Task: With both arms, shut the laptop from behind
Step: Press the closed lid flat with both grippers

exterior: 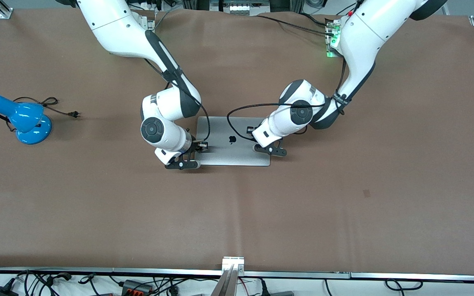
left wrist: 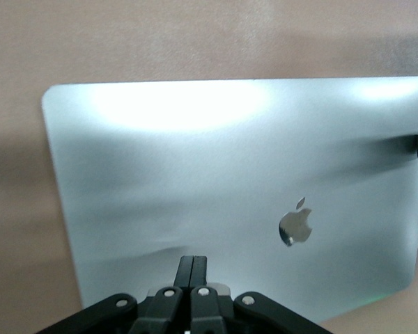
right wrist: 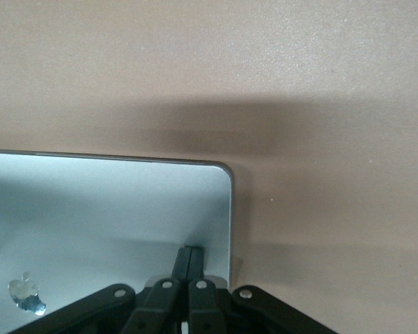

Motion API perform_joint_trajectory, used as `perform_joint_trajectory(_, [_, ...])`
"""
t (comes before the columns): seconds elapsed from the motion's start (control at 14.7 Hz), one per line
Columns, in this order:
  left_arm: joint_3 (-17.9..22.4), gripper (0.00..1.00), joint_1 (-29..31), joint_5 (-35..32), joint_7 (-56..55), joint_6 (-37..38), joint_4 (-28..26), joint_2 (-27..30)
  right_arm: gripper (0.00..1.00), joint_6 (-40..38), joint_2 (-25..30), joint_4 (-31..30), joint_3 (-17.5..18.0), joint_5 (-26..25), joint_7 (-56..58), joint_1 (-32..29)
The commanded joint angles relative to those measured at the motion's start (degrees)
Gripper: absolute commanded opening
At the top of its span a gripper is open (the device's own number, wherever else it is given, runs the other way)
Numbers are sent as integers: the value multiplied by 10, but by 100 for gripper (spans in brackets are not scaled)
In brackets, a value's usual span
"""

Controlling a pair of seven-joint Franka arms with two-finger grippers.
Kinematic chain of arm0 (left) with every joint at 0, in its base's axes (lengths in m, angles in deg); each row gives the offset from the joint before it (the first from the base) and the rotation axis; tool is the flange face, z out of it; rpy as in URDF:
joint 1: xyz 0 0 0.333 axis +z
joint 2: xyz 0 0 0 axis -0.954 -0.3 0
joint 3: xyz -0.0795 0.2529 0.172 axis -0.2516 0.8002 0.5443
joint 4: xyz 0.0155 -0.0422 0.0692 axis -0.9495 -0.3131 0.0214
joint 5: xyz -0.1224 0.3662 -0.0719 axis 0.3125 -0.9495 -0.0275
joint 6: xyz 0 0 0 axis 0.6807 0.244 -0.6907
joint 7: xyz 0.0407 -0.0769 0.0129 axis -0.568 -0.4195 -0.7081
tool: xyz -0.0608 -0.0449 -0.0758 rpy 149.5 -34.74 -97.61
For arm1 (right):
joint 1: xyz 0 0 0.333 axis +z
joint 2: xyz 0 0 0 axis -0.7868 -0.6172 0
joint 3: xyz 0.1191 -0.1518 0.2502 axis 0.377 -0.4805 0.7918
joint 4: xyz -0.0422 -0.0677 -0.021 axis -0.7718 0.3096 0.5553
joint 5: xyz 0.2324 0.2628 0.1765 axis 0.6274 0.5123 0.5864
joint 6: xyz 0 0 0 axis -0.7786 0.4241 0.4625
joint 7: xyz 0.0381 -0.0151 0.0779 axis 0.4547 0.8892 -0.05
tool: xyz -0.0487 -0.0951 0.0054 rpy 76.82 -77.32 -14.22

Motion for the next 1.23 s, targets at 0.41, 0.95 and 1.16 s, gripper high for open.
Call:
perform_joint_trajectory(0.41, [56,0,-61,-48,-12,-41,13,-15,0,22,-27,17,1,-9,-6,2])
perform_joint_trajectory(0.95, [56,0,-60,-48,-14,-39,9,-10,0,19,-19,17,-2,-9,-3,-1])
perform_joint_trajectory(1.16, [54,0,-55,-49,-17,-34,9,-7,0,-1,6,16,-18,-9,-4,5])
